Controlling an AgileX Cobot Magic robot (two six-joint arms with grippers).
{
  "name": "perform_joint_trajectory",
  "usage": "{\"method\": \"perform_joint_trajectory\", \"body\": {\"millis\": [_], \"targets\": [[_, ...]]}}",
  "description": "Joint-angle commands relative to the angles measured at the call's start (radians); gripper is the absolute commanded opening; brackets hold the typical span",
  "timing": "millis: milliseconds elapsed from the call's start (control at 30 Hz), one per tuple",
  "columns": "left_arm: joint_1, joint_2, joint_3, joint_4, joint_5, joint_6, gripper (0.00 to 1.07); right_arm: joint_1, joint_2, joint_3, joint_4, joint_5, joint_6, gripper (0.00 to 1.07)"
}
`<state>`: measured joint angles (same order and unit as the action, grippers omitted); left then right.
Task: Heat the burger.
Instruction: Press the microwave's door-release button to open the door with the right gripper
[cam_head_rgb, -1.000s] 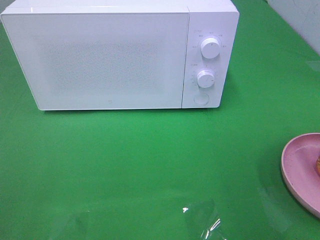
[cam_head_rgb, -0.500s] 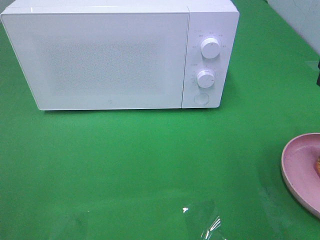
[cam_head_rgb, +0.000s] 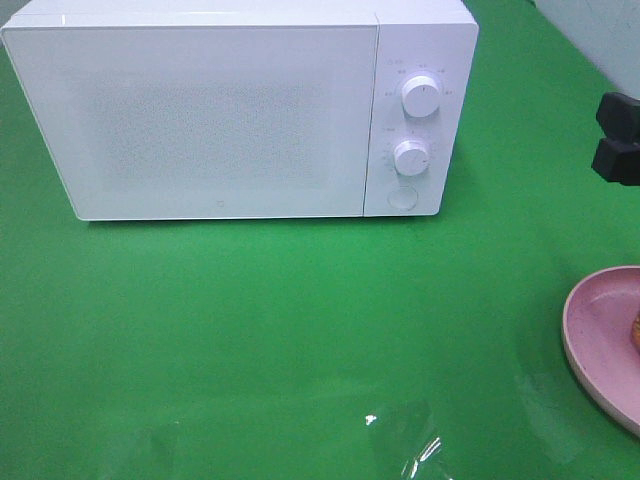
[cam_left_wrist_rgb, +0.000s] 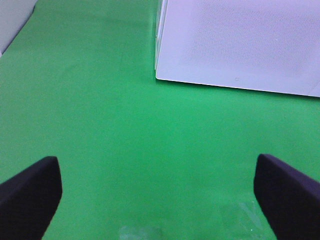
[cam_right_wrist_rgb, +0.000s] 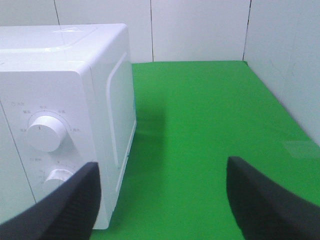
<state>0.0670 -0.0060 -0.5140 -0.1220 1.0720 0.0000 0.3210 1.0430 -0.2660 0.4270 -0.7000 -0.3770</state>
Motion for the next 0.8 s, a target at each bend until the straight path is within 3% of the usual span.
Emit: {"method": "perform_joint_trajectory", "body": {"millis": [33,600,800], "targets": [[0.003,-0.015,0.000,-0.004,-0.007,-0.008,0.96,0.021,-0.002,0.003,0.038,-0.029,-0.039,0.69],[0.003,-0.014,0.000,-0.004,-0.007,-0.008,0.96,0.376,0.348,-0.002,0.385,-0.411,-0.120,0.69],[0.003,-0.014,0.000,-0.004,-0.007,-0.008,0.96,0.486,0.487,-0.059,0.473,-0.503,-0.120,0.69]]}}
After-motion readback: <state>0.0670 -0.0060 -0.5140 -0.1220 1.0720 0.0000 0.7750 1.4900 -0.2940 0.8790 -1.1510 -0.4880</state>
